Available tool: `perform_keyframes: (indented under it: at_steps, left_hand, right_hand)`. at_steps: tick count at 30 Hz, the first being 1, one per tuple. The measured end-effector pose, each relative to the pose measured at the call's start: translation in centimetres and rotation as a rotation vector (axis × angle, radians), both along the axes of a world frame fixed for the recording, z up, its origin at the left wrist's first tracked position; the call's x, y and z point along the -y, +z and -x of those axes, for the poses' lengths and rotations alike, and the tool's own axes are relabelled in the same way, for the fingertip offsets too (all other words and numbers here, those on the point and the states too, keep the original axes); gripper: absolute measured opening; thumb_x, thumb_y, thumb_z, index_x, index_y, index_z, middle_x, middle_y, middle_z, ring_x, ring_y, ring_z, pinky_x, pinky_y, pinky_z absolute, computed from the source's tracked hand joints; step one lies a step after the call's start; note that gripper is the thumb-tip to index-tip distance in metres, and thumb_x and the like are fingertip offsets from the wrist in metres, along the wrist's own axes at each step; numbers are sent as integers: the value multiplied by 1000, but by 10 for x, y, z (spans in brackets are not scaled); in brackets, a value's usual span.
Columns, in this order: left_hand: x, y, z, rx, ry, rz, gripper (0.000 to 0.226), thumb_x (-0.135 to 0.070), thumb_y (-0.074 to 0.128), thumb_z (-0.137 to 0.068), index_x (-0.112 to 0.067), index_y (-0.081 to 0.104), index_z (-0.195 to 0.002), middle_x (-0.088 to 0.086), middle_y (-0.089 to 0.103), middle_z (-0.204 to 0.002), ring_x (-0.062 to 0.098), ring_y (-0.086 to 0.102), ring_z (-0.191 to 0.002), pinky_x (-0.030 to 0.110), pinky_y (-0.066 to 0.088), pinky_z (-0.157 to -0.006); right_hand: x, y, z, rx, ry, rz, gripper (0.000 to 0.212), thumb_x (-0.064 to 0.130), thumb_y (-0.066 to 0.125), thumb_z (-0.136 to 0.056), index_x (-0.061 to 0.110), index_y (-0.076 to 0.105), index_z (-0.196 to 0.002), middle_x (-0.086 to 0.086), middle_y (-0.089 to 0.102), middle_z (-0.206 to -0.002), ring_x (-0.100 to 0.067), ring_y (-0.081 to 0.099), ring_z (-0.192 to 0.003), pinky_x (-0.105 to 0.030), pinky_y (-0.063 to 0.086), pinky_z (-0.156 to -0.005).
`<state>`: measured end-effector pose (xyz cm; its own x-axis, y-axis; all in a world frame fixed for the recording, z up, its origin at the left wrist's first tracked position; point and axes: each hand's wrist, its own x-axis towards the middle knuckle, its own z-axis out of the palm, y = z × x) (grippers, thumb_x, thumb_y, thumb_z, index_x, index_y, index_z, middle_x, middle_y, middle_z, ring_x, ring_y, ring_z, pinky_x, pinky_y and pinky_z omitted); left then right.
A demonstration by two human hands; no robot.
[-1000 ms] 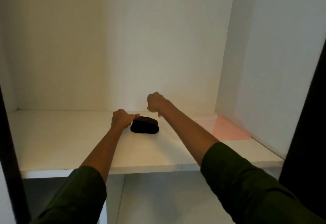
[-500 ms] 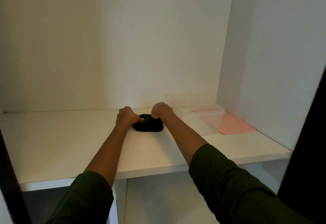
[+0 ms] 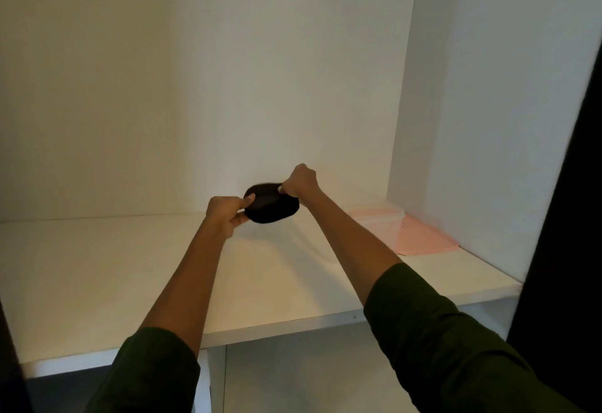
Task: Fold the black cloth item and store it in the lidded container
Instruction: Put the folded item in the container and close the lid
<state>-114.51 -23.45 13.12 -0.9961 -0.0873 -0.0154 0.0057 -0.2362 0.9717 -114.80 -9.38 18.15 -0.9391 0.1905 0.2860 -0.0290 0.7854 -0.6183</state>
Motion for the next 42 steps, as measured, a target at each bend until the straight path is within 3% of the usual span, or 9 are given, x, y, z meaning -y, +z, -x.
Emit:
perform_keyframes:
  at_steps: [3,5,11,14,20,29,35,40,42]
  left_hand:
    - [-14,25,-3,-68,-55,-62,14,-4,70,-81,0,57,-79,11,60,-90,19,61,-79,31,50,-90]
    - [-30,41,-3,-96,-102,-52,15,-6,70,-82,-1,57,-77,8,60,-84,17,61,-80,30,51,-91]
    - [-90,64,-3,-114,-202,147,37,3,70,-80,5,56,-114,16,56,-113,25,60,-95,31,53,-80]
    - [-116,64,-4,-101,-262,366,23,5,70,-79,3,58,-98,21,59,-116,31,63,-98,33,54,-75]
    - [-152,65,3,-89,-313,1051,31,2,67,-82,6,57,-111,20,64,-109,34,71,-95,32,58,-66]
    - [-176,46,17,-44,-338,1614,46,3,56,-87,0,52,-132,13,61,-125,25,62,-115,31,47,-102]
    - [-181,40,15,-96,-324,1852,38,-4,56,-90,-2,56,-127,7,50,-72,19,55,-93,27,45,-97]
    - [-185,34,24,-104,-335,1880,36,-5,56,-88,-1,58,-124,5,46,-69,17,49,-65,28,45,-94]
    - [-185,32,27,-93,-330,1879,36,-5,57,-88,-3,58,-124,4,44,-68,18,52,-78,28,44,-94]
  right_hand:
    - [-24,23,-3,-20,-21,51,35,20,72,-81,7,43,-65,-6,52,-71,-21,52,-78,-16,35,-38]
    - [-45,35,-5,-40,-42,118,32,19,74,-80,4,47,-72,-9,53,-75,-23,53,-77,-22,45,-55]
    - [-113,40,-15,25,-114,208,24,11,74,-79,0,55,-89,-18,62,-95,-33,66,-91,-41,59,-80]
    - [-134,31,-19,111,-133,154,22,9,70,-83,-2,58,-97,-21,63,-102,-33,66,-93,-42,58,-84]
    - [-152,13,-14,266,-48,15,10,-2,60,-87,4,66,-91,-15,59,-97,-28,60,-86,-36,57,-72]
    - [-140,-8,14,475,11,-382,33,5,57,-90,0,61,-122,-20,62,-125,-34,63,-111,-40,52,-96]
    - [-140,-18,22,618,119,-508,44,-8,51,-89,7,55,-130,-17,56,-133,-33,55,-121,-39,46,-104]
    - [-137,-22,24,553,125,-589,37,6,58,-89,6,58,-126,-16,58,-128,-25,56,-97,-36,49,-99]
    - [-137,-23,23,538,130,-594,37,8,58,-90,6,58,-127,-15,58,-127,-25,57,-99,-35,48,-97]
